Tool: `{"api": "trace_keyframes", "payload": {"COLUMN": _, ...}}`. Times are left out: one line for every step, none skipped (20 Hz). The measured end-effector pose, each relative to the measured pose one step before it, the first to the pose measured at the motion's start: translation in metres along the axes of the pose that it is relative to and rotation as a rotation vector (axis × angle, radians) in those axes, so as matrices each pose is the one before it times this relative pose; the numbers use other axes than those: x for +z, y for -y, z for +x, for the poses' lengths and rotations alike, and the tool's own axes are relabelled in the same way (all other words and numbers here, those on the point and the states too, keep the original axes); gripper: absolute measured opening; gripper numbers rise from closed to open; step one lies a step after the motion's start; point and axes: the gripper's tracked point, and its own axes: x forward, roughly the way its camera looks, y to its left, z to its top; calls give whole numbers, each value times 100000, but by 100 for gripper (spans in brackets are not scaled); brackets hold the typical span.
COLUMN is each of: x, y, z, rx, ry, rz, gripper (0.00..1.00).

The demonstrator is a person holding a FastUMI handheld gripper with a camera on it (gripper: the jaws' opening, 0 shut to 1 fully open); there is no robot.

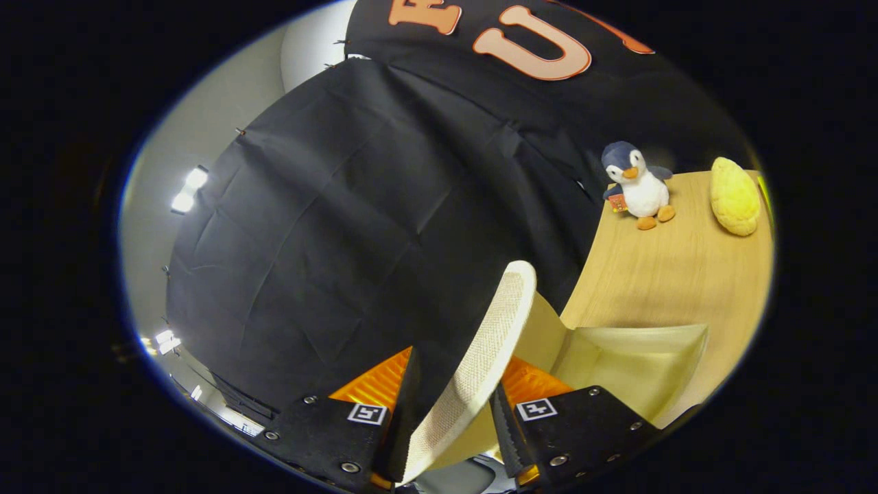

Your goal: Open the storage box then place both shoes into the box .Put the left shoe in first, then the right shoe, with the right side of both shoes facing outward in a uniform manner.

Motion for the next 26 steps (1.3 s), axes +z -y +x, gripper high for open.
{"api": "trace_keyframes", "payload": {"x": -287, "y": -1216, "z": 1203, "rx": 1643, "ry": -1379, "rz": 1340, "gripper": 54}}
{"api": "trace_keyframes", "payload": {"x": -13, "y": -706, "z": 1333, "rx": 42, "ry": -168, "rz": 891, "gripper": 54}}
{"api": "trace_keyframes", "payload": {"x": -131, "y": -577, "z": 1286, "rx": -458, "ry": -51, "rz": -7, "gripper": 54}}
{"api": "trace_keyframes", "payload": {"x": -317, "y": -166, "z": 1338, "rx": -1376, "ry": -923, "rz": -501, "gripper": 54}}
{"api": "trace_keyframes", "payload": {"x": -806, "y": 111, "z": 1229, "rx": -1479, "ry": -2159, "rz": 136, "gripper": 56}}
{"api": "trace_keyframes", "payload": {"x": -670, "y": 66, "z": 1218, "rx": -864, "ry": -2781, "rz": 789, "gripper": 60}}
{"api": "trace_keyframes", "payload": {"x": -924, "y": 63, "z": 727, "rx": -493, "ry": -2552, "rz": 461, "gripper": 69}}
{"api": "trace_keyframes", "payload": {"x": -355, "y": 182, "z": 435, "rx": -604, "ry": -1617, "rz": -281, "gripper": 73}}
{"api": "trace_keyframes", "payload": {"x": -361, "y": 288, "z": 282, "rx": -722, "ry": -159, "rz": -758, "gripper": 76}}
{"api": "trace_keyframes", "payload": {"x": -118, "y": 427, "z": 45, "rx": -1352, "ry": 553, "rz": -1154, "gripper": 78}}
{"api": "trace_keyframes", "payload": {"x": 238, "y": 663, "z": -286, "rx": -1892, "ry": 572, "rz": -991, "gripper": 80}}
{"api": "trace_keyframes", "payload": {"x": 3, "y": 1054, "z": -524, "rx": -2284, "ry": 625, "rz": -794, "gripper": 82}}
{"api": "trace_keyframes", "payload": {"x": 364, "y": 1271, "z": -487, "rx": -2380, "ry": 1329, "rz": -687, "gripper": 85}}
{"api": "trace_keyframes", "payload": {"x": 247, "y": 1589, "z": -945, "rx": -2880, "ry": 1940, "rz": -487, "gripper": 87}}
{"api": "trace_keyframes", "payload": {"x": 736, "y": 1794, "z": -903, "rx": -3227, "ry": 2406, "rz": -110, "gripper": 88}}
{"api": "trace_keyframes", "payload": {"x": 803, "y": 1829, "z": -1050, "rx": -3508, "ry": 2395, "rz": -56, "gripper": 89}}
{"api": "trace_keyframes", "payload": {"x": 431, "y": 1915, "z": -1312, "rx": -3755, "ry": 2439, "rz": 87, "gripper": 90}}
{"api": "trace_keyframes", "payload": {"x": 718, "y": 1879, "z": -1388, "rx": -3773, "ry": 2379, "rz": -275, "gripper": 90}}
{"api": "trace_keyframes", "payload": {"x": 519, "y": 2324, "z": -1300, "rx": -4339, "ry": 2522, "rz": -598, "gripper": 90}}
{"api": "trace_keyframes", "payload": {"x": 205, "y": 2237, "z": -1461, "rx": -4193, "ry": 2372, "rz": -881, "gripper": 90}}
{"api": "trace_keyframes", "payload": {"x": 360, "y": 2221, "z": -1019, "rx": -4579, "ry": 1982, "rz": -984, "gripper": 90}}
{"api": "trace_keyframes", "payload": {"x": 111, "y": 1940, "z": -948, "rx": -4350, "ry": 1560, "rz": -1131, "gripper": 90}}
{"api": "trace_keyframes", "payload": {"x": -242, "y": 2155, "z": -851, "rx": -4406, "ry": 1363, "rz": -1434, "gripper": 90}}
{"api": "trace_keyframes", "payload": {"x": -227, "y": 2039, "z": -960, "rx": -4586, "ry": 1160, "rz": -1837, "gripper": 90}}
{"api": "trace_keyframes", "payload": {"x": -206, "y": 2041, "z": -621, "rx": -4441, "ry": 894, "rz": -1948, "gripper": 90}}
{"api": "trace_keyframes", "payload": {"x": -503, "y": 2187, "z": -526, "rx": -4666, "ry": 405, "rz": -1528, "gripper": 90}}
